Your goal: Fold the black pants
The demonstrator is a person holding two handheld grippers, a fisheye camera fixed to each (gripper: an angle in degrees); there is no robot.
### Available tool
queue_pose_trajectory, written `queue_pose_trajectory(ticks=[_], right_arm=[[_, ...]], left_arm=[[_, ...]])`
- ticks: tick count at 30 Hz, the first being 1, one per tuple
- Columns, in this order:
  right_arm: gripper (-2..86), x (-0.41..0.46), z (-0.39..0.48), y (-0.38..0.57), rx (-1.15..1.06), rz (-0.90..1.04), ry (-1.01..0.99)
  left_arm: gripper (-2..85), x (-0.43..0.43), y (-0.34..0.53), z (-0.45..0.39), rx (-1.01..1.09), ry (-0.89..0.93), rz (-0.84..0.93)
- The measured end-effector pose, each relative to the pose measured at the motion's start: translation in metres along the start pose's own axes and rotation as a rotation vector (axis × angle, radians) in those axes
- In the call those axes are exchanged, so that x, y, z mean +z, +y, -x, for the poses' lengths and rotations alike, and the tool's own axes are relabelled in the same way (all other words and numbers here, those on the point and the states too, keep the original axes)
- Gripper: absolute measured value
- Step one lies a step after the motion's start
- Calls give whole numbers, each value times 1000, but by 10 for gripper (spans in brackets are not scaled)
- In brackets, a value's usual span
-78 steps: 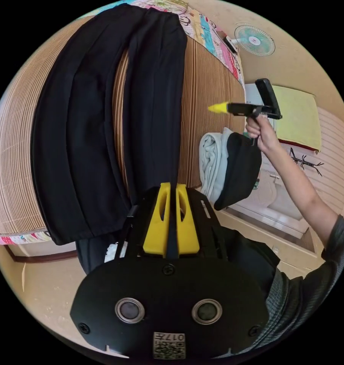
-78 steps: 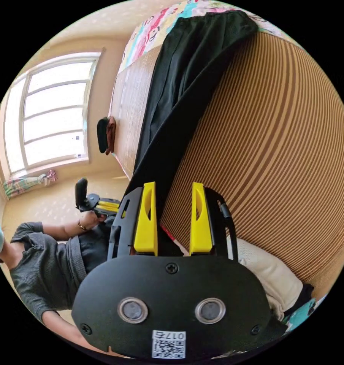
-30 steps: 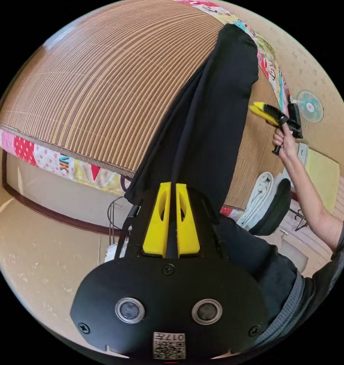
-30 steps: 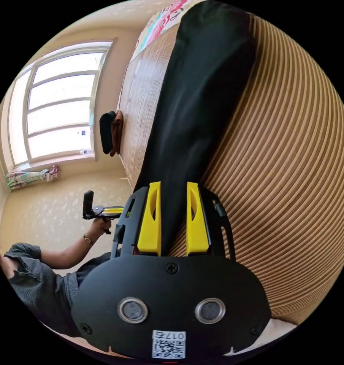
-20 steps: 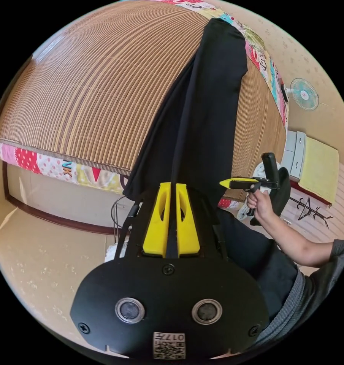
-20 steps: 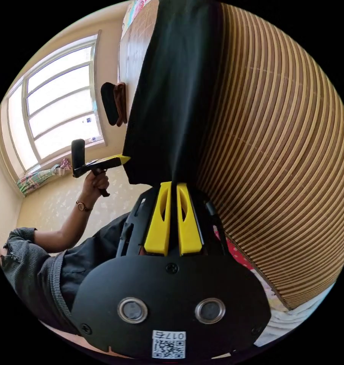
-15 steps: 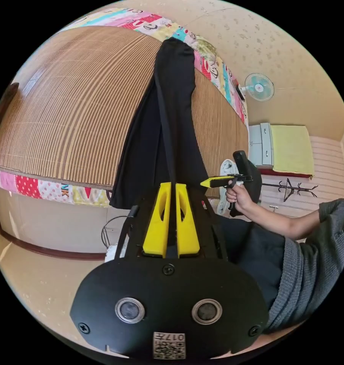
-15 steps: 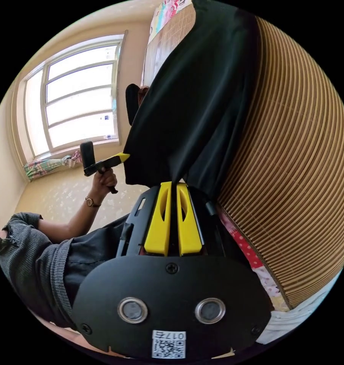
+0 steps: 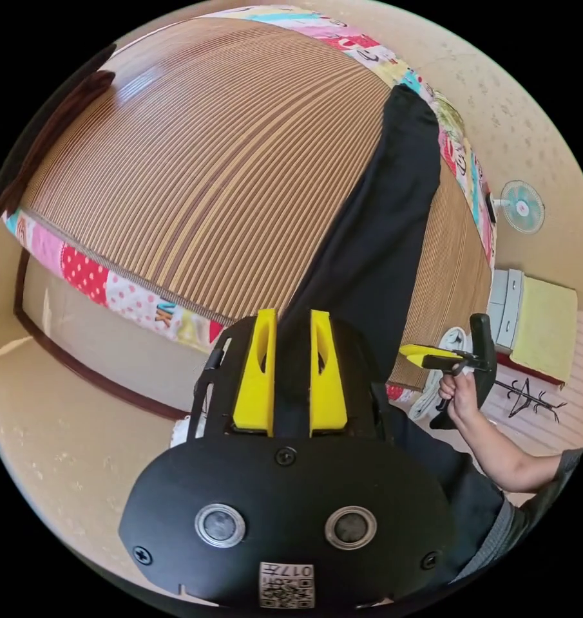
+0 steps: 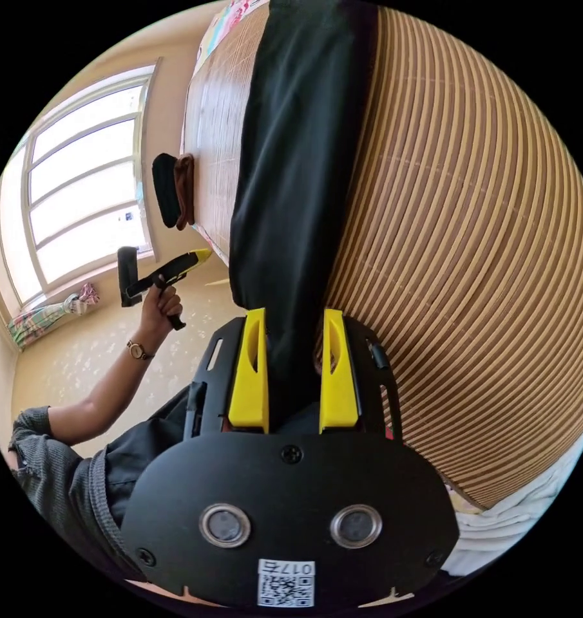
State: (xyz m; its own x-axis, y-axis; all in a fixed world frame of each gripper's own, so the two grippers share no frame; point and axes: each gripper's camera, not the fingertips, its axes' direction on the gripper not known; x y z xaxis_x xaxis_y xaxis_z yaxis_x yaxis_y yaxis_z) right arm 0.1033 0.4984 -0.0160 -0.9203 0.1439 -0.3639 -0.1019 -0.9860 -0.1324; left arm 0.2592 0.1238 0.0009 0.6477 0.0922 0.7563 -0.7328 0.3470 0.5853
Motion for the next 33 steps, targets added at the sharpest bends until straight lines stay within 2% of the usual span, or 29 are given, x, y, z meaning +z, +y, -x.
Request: queue_pose_trajectory(ticks=[3, 5, 6, 9, 10, 12, 14, 16, 19, 21, 26, 28, 33], right_arm=[[93, 14, -13, -26, 27, 29, -98], [75, 18, -14, -35, 48, 55, -44], [60, 19, -13, -37, 15, 79, -25], [41, 15, -7, -33, -66, 82, -191], [37, 11, -5, -26, -72, 80, -206], [34, 4, 0, -11, -38, 102, -172], [32, -2, 13, 11, -74, 132, -89], [32, 4, 18, 42, -110, 195, 6], [38, 6, -5, 64, -42, 187, -61], [45, -5, -24, 67, 19, 104, -91], [101, -34, -58, 33, 81, -133, -212], [144, -40, -63, 5, 76, -230, -284], [149, -23, -57, -47, 46, -263, -359]], left_arm=[[95, 29, -23, -11, 43, -20, 85], [93, 57, -29, -20, 88, -18, 203], [91, 61, -28, -21, 95, -28, 211], [70, 62, -16, -29, 81, -68, 165], [50, 67, -10, -34, 83, -33, 208], [46, 74, 4, -49, 141, 3, 265], [44, 85, 35, -79, 284, 19, 356], [46, 94, 57, -97, 339, 1, 435], [59, 100, 79, -101, 280, -67, 503], [74, 91, 81, -91, 193, -4, 434], [97, 68, 43, -64, 23, 299, 161], [108, 72, 23, -63, 13, 342, 112], [124, 92, -19, -83, 70, 371, 98]])
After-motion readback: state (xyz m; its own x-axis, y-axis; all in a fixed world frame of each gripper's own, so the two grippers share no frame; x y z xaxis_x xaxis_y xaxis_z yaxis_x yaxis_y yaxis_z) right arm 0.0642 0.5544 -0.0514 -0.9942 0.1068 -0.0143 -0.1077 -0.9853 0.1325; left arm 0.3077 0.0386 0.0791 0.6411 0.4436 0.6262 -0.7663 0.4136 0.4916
